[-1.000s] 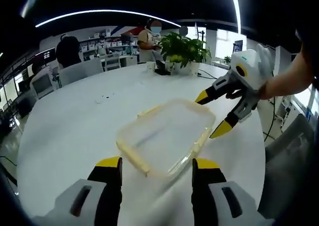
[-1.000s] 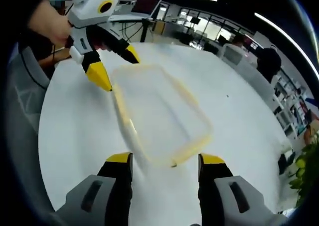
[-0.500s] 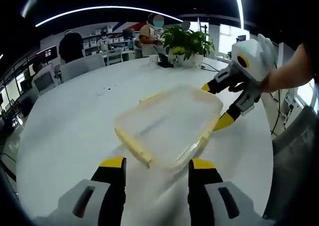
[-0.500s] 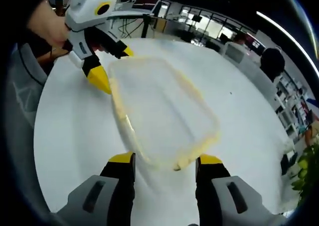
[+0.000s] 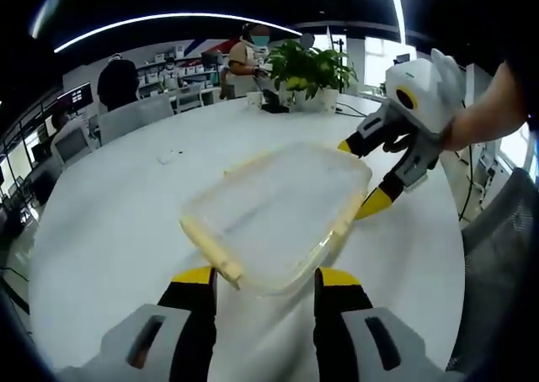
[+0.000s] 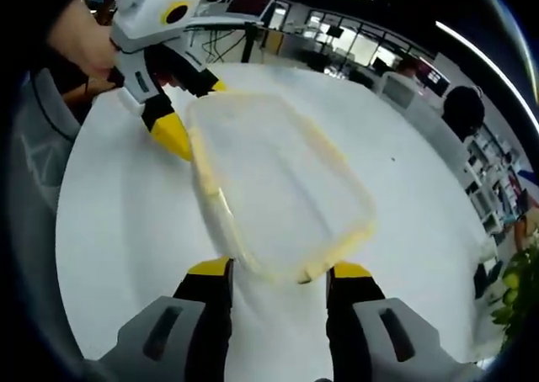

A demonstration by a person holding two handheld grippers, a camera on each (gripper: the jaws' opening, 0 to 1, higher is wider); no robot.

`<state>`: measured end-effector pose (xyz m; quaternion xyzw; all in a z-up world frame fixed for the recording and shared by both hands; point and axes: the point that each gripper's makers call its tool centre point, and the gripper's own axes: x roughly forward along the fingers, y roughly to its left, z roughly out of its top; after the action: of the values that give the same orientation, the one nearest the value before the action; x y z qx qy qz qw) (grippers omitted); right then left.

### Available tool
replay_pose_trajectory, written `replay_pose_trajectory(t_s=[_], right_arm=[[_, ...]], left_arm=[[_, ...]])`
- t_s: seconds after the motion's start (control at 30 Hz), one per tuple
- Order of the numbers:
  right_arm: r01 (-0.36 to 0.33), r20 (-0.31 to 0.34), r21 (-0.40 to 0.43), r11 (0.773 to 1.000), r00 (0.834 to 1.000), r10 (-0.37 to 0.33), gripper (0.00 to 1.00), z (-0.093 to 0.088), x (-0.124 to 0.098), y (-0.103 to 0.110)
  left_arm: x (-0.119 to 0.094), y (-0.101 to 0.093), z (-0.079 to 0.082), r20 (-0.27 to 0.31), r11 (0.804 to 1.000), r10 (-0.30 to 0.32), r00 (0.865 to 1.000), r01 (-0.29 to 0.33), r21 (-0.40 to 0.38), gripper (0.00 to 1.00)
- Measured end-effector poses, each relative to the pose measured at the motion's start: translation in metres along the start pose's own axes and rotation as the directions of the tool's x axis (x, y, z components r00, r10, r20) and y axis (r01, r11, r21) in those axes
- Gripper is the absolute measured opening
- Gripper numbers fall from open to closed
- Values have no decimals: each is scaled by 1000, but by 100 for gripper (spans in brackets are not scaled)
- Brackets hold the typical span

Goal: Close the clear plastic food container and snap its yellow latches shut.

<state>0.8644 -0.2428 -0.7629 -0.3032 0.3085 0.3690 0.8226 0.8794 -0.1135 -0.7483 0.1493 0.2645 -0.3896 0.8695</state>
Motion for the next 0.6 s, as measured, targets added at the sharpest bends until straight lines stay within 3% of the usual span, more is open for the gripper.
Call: replay_pose_trajectory(t_s=[0.6], right_arm=[[-26,7,-29,999,1000,26,38,17,11,14]], left_arm=[[-15,16,-14,-20,999,31,999,-32,-17,39]])
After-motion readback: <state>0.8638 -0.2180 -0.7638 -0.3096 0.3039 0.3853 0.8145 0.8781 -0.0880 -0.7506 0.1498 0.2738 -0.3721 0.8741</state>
